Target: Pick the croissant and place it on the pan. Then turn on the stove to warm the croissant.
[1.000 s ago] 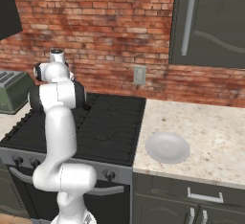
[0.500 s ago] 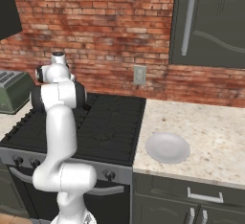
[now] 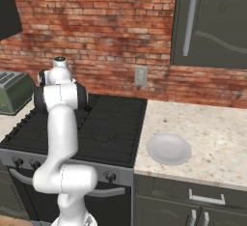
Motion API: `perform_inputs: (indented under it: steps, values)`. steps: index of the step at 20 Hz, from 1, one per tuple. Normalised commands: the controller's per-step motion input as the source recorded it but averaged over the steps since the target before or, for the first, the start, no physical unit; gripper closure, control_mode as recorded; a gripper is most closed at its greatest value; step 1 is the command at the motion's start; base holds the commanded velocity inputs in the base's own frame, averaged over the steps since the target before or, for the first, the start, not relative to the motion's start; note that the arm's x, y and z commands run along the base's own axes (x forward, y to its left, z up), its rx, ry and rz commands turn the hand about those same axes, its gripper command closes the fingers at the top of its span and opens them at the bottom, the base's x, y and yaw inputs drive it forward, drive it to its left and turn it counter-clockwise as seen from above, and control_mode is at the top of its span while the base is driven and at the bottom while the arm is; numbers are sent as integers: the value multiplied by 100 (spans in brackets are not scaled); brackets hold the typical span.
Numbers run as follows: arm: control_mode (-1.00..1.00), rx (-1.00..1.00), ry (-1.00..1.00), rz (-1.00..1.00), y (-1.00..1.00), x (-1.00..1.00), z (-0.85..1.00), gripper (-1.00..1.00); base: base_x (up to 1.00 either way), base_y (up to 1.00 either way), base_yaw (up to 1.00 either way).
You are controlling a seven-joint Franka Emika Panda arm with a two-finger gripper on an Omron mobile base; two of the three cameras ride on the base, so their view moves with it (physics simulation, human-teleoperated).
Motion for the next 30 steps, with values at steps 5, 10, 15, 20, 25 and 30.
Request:
perform_inputs:
  steps: [5, 10, 15, 20, 25, 30]
  values:
    - [-100, 0, 0, 0, 10, 26, -19, 100, 0, 0, 0]
    - [-100, 0, 0, 0, 8, 35, -17, 100, 0, 0, 0]
    - [-100, 0, 0, 0, 8, 33, -17, 100, 0, 0, 0]
    - [-100, 0, 0, 0, 8, 25, -20, 100, 0, 0, 0]
    - [-100, 0, 0, 0, 3, 4, -28, -100, 0, 0, 0]
    - [-100, 0, 0, 0, -1, -2, -5, -100, 0, 0, 0]
